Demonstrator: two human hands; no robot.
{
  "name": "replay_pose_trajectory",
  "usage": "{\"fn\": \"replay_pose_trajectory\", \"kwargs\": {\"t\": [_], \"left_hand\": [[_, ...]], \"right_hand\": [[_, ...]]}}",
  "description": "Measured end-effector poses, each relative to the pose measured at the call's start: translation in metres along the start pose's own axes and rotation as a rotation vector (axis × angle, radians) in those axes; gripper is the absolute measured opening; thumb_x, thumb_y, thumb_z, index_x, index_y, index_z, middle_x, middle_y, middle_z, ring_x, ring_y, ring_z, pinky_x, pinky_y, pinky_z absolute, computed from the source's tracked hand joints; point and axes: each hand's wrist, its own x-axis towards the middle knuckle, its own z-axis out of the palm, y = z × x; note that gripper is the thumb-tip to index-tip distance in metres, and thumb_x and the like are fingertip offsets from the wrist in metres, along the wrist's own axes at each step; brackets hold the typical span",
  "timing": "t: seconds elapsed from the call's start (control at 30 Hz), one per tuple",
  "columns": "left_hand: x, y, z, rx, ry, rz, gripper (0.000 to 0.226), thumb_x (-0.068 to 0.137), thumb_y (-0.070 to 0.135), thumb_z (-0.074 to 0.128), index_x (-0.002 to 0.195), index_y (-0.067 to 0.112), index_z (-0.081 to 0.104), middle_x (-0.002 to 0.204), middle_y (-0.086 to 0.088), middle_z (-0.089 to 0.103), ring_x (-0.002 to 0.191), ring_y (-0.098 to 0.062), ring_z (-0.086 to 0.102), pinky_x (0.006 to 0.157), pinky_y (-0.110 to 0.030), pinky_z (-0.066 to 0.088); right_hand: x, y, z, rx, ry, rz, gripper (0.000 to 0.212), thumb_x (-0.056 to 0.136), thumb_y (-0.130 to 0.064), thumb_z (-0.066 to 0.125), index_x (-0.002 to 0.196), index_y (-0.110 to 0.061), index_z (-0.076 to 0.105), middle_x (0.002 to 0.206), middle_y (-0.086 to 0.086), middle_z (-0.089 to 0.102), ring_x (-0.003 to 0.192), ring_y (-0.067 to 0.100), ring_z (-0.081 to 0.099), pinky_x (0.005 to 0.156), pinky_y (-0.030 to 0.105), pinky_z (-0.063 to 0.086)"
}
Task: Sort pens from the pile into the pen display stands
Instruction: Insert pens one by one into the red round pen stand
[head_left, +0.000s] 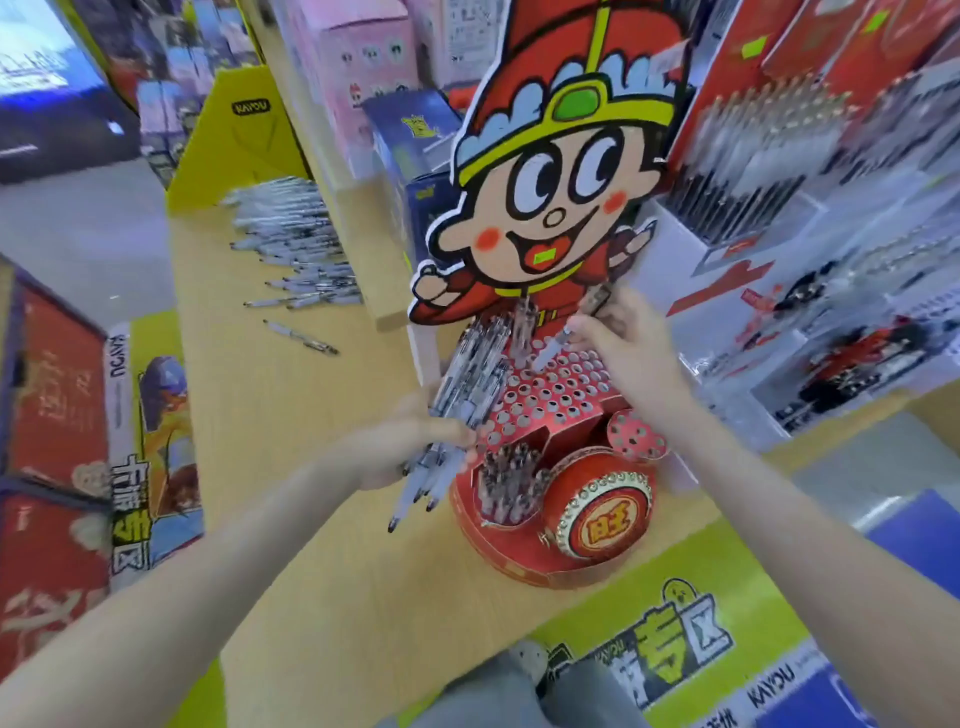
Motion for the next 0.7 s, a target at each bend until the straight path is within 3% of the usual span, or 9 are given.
{"fn": "replay_pose_trajectory", "kwargs": {"t": [0.13, 0.2, 0.27, 0.33, 0.4, 0.47, 0.57, 0.7], "left_hand": [[-0.001, 0.0, -0.007, 0.05, 0.028, -0.06, 0.122, 0.047, 0.044, 0.093, 0.143, 0.008, 0.028, 0.144, -0.037, 0.029, 0.133, -0.054, 0.026, 0.111, -0.063, 0.026], [-0.001, 0.004, -0.005, 0.08, 0.071, -0.092, 0.106, 0.059, 0.035, 0.086, 0.144, 0.014, 0.027, 0.146, -0.017, 0.037, 0.136, -0.04, 0.031, 0.11, -0.047, 0.03], [0.003, 0.002, -0.007, 0.078, 0.086, -0.094, 0.087, 0.068, 0.027, 0.08, 0.138, 0.021, 0.028, 0.13, -0.007, 0.052, 0.125, -0.027, 0.043, 0.104, -0.039, 0.032], [-0.001, 0.007, -0.004, 0.086, 0.044, -0.099, 0.087, 0.065, 0.03, 0.077, 0.137, 0.013, 0.031, 0.101, -0.014, 0.067, 0.103, -0.022, 0.059, 0.11, -0.051, 0.029], [-0.001, 0.003, -0.004, 0.076, 0.056, -0.109, 0.091, 0.065, 0.03, 0.075, 0.138, 0.001, 0.029, 0.081, -0.011, 0.069, 0.088, -0.021, 0.059, 0.109, -0.056, 0.029], [-0.004, 0.006, -0.001, 0.094, 0.049, -0.121, 0.088, 0.069, 0.029, 0.074, 0.135, -0.008, 0.028, 0.077, -0.013, 0.067, 0.083, -0.021, 0.06, 0.105, -0.055, 0.032], [-0.007, 0.006, 0.001, 0.106, 0.014, -0.086, 0.053, 0.075, 0.02, 0.069, 0.115, -0.004, 0.043, 0.073, -0.016, 0.063, 0.075, -0.017, 0.063, 0.09, -0.041, 0.038], [-0.007, 0.004, -0.005, 0.148, -0.002, -0.09, 0.066, 0.073, 0.025, 0.073, 0.124, -0.001, 0.039, 0.078, -0.02, 0.063, 0.078, -0.019, 0.064, 0.093, -0.048, 0.038]], "right_hand": [[0.007, 0.008, 0.002, -0.181, -0.193, -0.05, 0.01, 0.089, -0.018, 0.063, 0.09, -0.01, 0.056, 0.082, 0.004, 0.067, 0.081, 0.018, 0.064, 0.079, 0.035, 0.049], [0.013, 0.009, 0.0, -0.241, -0.259, -0.088, 0.013, 0.089, -0.02, 0.061, 0.087, -0.009, 0.056, 0.078, 0.008, 0.066, 0.078, 0.025, 0.062, 0.077, 0.041, 0.049], [0.022, 0.007, -0.003, -0.299, -0.307, -0.146, 0.018, 0.089, -0.021, 0.061, 0.086, -0.004, 0.055, 0.076, 0.012, 0.064, 0.074, 0.029, 0.06, 0.073, 0.043, 0.047], [0.027, 0.005, -0.006, -0.37, -0.348, -0.199, 0.022, 0.09, -0.022, 0.061, 0.085, -0.002, 0.055, 0.074, 0.011, 0.063, 0.069, 0.025, 0.058, 0.066, 0.033, 0.045], [0.029, 0.001, -0.008, -0.404, -0.38, -0.249, 0.02, 0.091, -0.022, 0.06, 0.083, -0.005, 0.054, 0.07, 0.001, 0.06, 0.064, 0.013, 0.055, 0.059, 0.018, 0.041], [0.03, 0.0, -0.005, -0.419, -0.413, -0.277, 0.018, 0.09, -0.021, 0.061, 0.079, -0.01, 0.051, 0.067, -0.008, 0.054, 0.062, 0.003, 0.05, 0.057, 0.012, 0.037], [0.029, 0.002, -0.001, -0.464, -0.451, -0.304, 0.017, 0.09, -0.019, 0.061, 0.081, -0.014, 0.048, 0.062, -0.013, 0.046, 0.056, -0.003, 0.045, 0.055, 0.011, 0.036], [0.021, 0.009, 0.002, -0.475, -0.435, -0.215, 0.024, 0.09, -0.021, 0.061, 0.074, -0.027, 0.045, 0.061, -0.017, 0.043, 0.056, -0.002, 0.041, 0.053, 0.011, 0.033]]}}
